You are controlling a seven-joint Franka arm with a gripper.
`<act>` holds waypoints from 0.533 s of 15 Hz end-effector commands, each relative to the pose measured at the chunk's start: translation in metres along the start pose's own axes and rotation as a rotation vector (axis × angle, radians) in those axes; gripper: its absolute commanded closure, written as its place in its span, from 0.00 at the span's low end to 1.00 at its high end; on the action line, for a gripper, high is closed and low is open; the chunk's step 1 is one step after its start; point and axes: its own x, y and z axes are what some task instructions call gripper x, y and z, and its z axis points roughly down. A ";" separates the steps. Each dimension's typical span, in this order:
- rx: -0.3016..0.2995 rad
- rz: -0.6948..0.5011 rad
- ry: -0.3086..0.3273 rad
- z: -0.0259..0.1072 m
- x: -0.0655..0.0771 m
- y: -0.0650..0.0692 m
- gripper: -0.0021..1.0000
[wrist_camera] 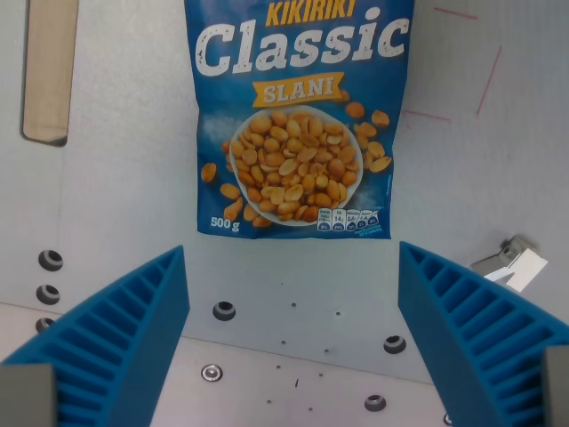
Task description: Move in base negative y
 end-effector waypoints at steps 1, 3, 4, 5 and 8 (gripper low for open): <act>-0.001 0.000 0.004 -0.002 -0.003 0.005 0.00; -0.001 0.000 0.004 -0.002 -0.008 0.015 0.00; -0.001 0.000 0.004 -0.002 -0.010 0.020 0.00; -0.001 0.000 0.004 -0.002 -0.013 0.025 0.00; -0.001 0.000 0.004 -0.001 -0.021 0.040 0.00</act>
